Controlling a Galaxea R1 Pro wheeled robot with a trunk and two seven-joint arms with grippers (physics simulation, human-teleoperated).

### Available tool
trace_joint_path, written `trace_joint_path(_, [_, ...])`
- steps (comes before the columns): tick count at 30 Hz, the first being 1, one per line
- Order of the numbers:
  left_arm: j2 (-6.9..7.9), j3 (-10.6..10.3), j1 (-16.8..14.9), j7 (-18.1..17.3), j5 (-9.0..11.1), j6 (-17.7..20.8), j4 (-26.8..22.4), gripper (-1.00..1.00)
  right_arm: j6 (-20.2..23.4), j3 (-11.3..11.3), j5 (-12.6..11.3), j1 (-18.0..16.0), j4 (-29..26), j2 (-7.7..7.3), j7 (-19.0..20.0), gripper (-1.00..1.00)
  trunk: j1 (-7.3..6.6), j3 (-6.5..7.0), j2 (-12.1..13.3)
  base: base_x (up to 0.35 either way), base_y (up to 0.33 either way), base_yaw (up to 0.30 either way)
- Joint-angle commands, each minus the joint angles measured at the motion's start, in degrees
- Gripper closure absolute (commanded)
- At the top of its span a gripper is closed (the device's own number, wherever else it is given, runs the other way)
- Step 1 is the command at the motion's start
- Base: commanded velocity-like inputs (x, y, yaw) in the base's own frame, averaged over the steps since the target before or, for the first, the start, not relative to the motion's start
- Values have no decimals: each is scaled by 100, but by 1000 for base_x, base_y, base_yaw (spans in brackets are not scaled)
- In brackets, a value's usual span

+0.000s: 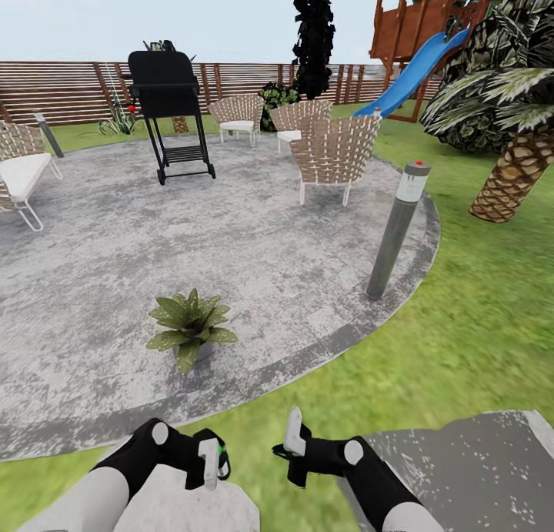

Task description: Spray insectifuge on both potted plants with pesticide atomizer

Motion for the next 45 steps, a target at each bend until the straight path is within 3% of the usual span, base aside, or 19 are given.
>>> trace_joint_path(1, [-27,31,-2,-26,-37,-17,-6,100,-25,-48,41,-3,-58,9,38,100,-1,-5,-2,0,0,0])
trace_joint_path(3, [-79,26,-2,-26,-39,-17,-6,100,-15,-44,-293,-6,-105,9,41,100,-1,-5,-2,0,0,0])
trace_joint_path(4, [-112,24,-2,-26,-39,-14,-8,100,37,-28,-805,-9,-116,9,55,100,-1,-5,-2,0,0,0])
trace_joint_path(5, [-147,23,-2,-26,-39,-11,-12,100,165,128,-1330,-7,-133,9,125,100,-1,-5,-2,0,0,0])
trace_joint_path(6, [-167,23,-2,-24,-39,-10,-16,100,286,350,-1596,-6,-168,9,189,100,-1,-5,-2,0,0,0])
trace_joint_path(7, [-186,23,-2,-21,-39,-9,-20,100,477,786,-1856,-7,-256,9,251,100,-1,-5,-2,0,0,0])
trace_joint_path(8, [-196,22,-2,-1,-39,-9,-22,100,630,1173,-2014,-10,-365,9,281,100,-1,-5,-2,0,0,0])
trace_joint_path(11, [-205,22,-2,159,-37,-14,-20,100,780,1554,-2259,-9,-513,9,297,100,-1,-5,-2,0,0,0])
trace_joint_path(22, [-136,-5,-4,143,9,-59,-15,100,811,1628,-2339,-8,-515,9,292,100,-1,-5,-2,0,0,0])
trace_joint_path(30, [-58,93,-17,-495,47,-131,-31,100,811,1625,-2332,-8,-515,9,290,100,-1,-5,-2,0,0,0])
trace_joint_path(45, [-230,103,-57,-667,48,-115,-99,100,799,1615,-2305,-4,-236,9,209,100,-1,-5,-2,0,0,0])
